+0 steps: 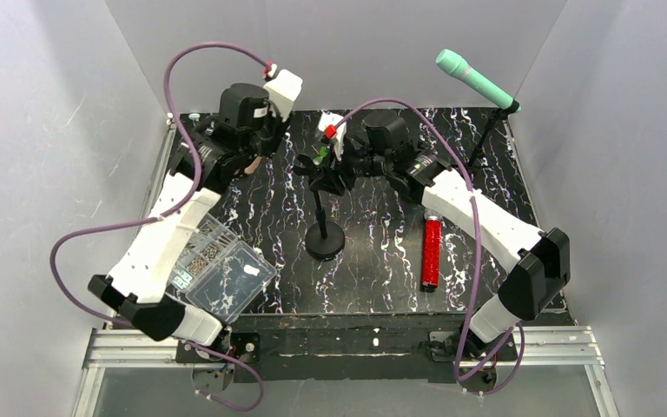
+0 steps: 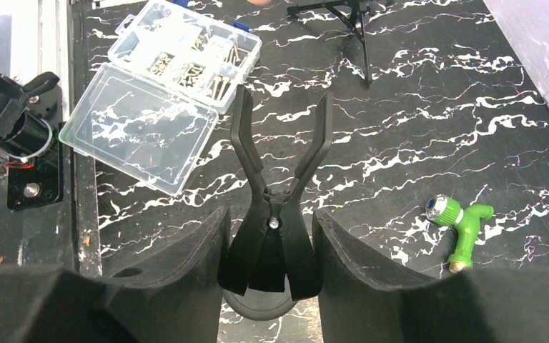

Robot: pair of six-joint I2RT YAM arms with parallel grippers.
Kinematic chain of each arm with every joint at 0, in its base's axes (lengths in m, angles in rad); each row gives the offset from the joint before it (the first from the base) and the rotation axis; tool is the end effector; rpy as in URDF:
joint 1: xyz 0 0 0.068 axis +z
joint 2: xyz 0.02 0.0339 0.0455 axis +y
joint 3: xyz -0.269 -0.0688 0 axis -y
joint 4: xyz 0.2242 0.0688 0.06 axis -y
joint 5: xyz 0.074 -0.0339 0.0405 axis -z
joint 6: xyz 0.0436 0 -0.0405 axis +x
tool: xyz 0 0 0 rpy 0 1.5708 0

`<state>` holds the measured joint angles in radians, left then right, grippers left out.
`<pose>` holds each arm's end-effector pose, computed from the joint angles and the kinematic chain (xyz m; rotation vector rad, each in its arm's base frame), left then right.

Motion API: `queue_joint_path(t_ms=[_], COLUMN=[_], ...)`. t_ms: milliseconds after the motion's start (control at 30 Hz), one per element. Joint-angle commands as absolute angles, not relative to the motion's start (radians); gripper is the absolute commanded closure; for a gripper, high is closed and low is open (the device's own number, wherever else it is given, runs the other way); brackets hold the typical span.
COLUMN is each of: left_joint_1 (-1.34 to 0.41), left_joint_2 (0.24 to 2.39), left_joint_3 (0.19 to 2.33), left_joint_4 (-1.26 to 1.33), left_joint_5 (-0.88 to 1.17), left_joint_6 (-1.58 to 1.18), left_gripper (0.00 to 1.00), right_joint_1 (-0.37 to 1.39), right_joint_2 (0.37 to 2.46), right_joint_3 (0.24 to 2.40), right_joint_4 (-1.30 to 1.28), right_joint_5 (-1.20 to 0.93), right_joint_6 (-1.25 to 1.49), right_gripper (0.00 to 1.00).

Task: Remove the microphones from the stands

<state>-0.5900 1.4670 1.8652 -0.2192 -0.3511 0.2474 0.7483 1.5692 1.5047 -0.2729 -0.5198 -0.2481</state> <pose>0.2482 -0.1481 0.5438 0.2917 1.3723 -0.0402 0.2437 0.2559 0.3909 -1.2324 1.5100 0.8295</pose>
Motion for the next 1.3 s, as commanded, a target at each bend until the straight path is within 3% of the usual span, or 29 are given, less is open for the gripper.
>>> queue_joint_path(t_ms=[0,500,767,1267], left_joint_1=[-0.540,-0.470,-0.392,-0.382], left_joint_2=[1.364,1.287,1.292,1.296], left_joint_3=[1.810,1.692,1.699,1.679], left_joint_4=[-0.330,-0.405,-0.420,-0.420], left_joint_5=[-0.349,-0.193,-0.074,-0.054], left_joint_6=[0.244,0.227,0.137,0.106], left_gripper=[1.00,1.00,1.00,1.00], right_joint_1=[0.753,0.743,0.662,0.635], right_joint_2=[1.525,1.649,1.754,1.817], right_joint_3=[1.472,1.733,1.881,1.772], right_joint_4=[-0.246,-0.202,-0.162,-0.014], right_joint_5=[-0.500,-0.406,-0.465,-0.505], right_joint_6=[-0.279,-0.340,-0.256,-0.135], right_gripper=[0.99,0.99,0.99,0.99])
